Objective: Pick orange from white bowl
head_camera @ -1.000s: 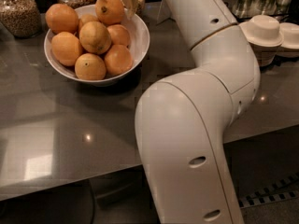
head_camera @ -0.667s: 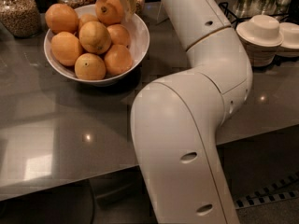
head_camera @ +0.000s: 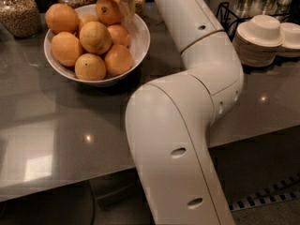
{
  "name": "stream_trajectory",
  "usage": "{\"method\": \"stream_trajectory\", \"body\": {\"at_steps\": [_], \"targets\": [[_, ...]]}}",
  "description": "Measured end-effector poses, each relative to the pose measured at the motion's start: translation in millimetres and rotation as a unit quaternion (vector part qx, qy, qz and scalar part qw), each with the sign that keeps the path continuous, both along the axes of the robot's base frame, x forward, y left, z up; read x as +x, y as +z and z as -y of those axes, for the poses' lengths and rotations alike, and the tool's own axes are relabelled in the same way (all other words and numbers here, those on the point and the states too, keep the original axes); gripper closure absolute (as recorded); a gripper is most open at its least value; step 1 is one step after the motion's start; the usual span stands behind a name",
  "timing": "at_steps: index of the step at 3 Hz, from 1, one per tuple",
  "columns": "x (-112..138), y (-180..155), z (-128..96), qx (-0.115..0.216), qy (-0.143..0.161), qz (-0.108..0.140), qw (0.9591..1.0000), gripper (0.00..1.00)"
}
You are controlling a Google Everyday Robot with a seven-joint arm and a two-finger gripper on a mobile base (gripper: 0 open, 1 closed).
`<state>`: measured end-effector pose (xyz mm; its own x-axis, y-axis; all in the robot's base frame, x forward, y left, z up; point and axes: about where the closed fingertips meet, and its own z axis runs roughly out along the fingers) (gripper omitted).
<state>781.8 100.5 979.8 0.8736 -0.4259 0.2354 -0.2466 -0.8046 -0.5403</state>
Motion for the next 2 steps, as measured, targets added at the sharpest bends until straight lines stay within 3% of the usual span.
{"method": "stream_trajectory", "body": {"at_steps": [2], "targets": [[8.5, -16.5, 2.0, -0.017, 0.003, -0.002, 0.9999, 0.19]]}}
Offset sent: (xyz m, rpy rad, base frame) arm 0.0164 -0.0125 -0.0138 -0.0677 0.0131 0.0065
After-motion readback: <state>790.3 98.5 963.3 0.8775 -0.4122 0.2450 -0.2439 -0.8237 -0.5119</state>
